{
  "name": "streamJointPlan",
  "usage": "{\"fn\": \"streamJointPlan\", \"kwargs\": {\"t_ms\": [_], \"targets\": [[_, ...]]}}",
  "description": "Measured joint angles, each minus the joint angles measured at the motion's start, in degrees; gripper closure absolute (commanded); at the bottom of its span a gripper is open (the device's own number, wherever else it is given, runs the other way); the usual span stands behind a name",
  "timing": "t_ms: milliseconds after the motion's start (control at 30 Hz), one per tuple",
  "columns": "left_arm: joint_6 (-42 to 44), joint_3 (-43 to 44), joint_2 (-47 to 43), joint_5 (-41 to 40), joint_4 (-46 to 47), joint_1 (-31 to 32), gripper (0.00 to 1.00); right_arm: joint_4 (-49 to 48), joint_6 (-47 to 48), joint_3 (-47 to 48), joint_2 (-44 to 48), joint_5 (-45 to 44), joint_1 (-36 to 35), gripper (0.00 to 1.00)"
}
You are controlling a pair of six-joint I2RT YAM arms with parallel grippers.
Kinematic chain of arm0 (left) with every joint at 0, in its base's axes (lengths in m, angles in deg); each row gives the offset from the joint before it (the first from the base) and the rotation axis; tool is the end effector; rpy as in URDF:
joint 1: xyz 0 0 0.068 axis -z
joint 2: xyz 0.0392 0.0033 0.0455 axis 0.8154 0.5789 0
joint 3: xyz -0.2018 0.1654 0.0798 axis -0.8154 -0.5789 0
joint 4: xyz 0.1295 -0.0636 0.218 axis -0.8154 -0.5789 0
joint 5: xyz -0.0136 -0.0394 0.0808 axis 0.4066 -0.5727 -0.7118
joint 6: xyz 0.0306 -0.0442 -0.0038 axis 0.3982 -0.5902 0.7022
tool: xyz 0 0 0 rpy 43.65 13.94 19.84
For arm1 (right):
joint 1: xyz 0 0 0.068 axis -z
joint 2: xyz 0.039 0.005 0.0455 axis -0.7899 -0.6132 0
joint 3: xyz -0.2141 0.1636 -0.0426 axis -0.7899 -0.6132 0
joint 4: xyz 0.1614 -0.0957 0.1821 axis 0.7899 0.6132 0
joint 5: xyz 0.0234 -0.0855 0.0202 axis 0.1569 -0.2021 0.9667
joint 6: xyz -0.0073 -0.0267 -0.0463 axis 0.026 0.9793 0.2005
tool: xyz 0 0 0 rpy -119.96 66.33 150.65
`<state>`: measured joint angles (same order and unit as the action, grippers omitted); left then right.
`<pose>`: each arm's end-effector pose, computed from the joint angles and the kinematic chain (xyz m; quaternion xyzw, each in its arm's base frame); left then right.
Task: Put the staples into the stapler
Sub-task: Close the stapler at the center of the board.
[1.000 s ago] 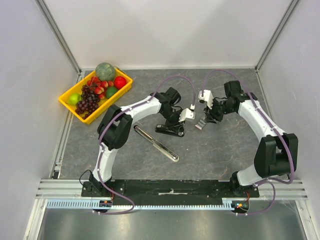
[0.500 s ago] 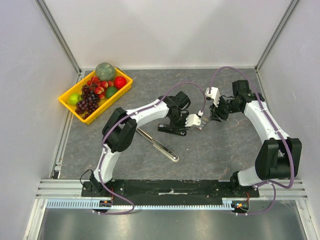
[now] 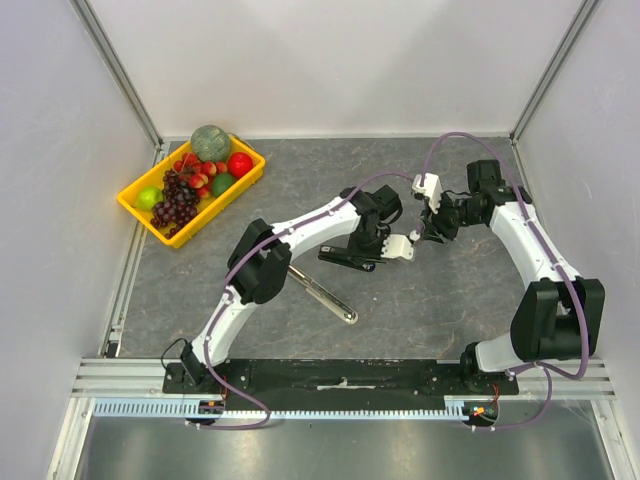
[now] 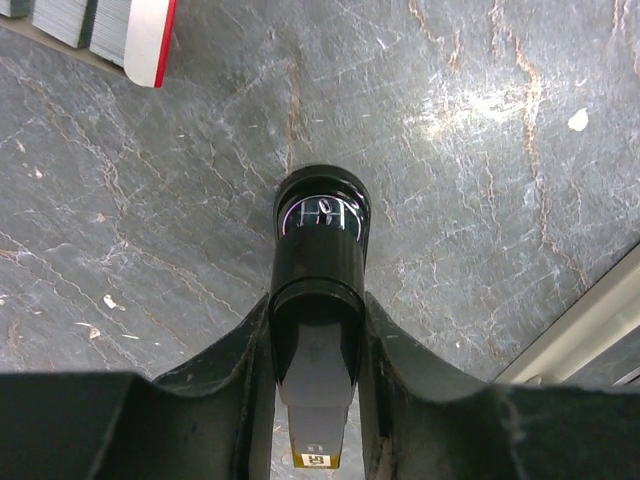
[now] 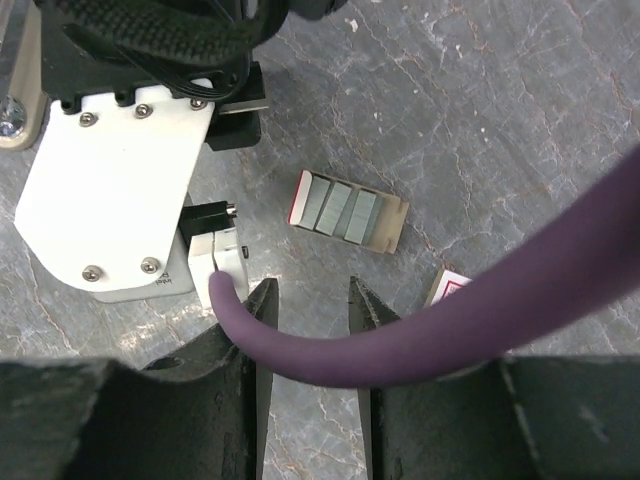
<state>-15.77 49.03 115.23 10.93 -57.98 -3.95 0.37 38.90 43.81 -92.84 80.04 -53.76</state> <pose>0.2920 -0.3682 0.1721 0.7872 0.6012 -0.1010 0.0930 0.2852 0.0315 0.2728 -0.4703 0.7844 0.2295 0.3330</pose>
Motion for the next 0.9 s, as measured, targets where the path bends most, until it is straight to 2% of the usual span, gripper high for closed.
{"fn": "streamJointPlan", "kwargs": {"t_ms": [300,433,500,667,700,900], "targets": [[-0.9,3.7,2.4,-8.3,-4.1,2.9,0.98,2.7,0.0,0.0,0.9,-1.6,0.9,0.59],[-1.9,3.5,1.9,-10.1,-3.8,3.5,0.70,3.1,0.0,0.0,2.0,-1.8,1.4,0.59],[-1.9,2.2,0.7,-9.8,-2.7,3.5,0.61,3.0,0.0,0.0,2.6,-1.6,1.6,0.58],[-1.9,-0.6,-1.0,-7.2,-0.9,3.1,0.45,2.5,-0.2,0.0,4.5,0.6,3.5,0.56],[-1.9,-1.9,-0.9,-5.9,-1.2,3.1,0.32,2.2,-0.3,0.0,5.2,1.1,4.3,0.55],[-1.8,-5.1,-1.9,-1.3,-1.8,2.3,0.31,2.1,-0.4,0.0,9.6,3.3,7.4,0.55]]}}
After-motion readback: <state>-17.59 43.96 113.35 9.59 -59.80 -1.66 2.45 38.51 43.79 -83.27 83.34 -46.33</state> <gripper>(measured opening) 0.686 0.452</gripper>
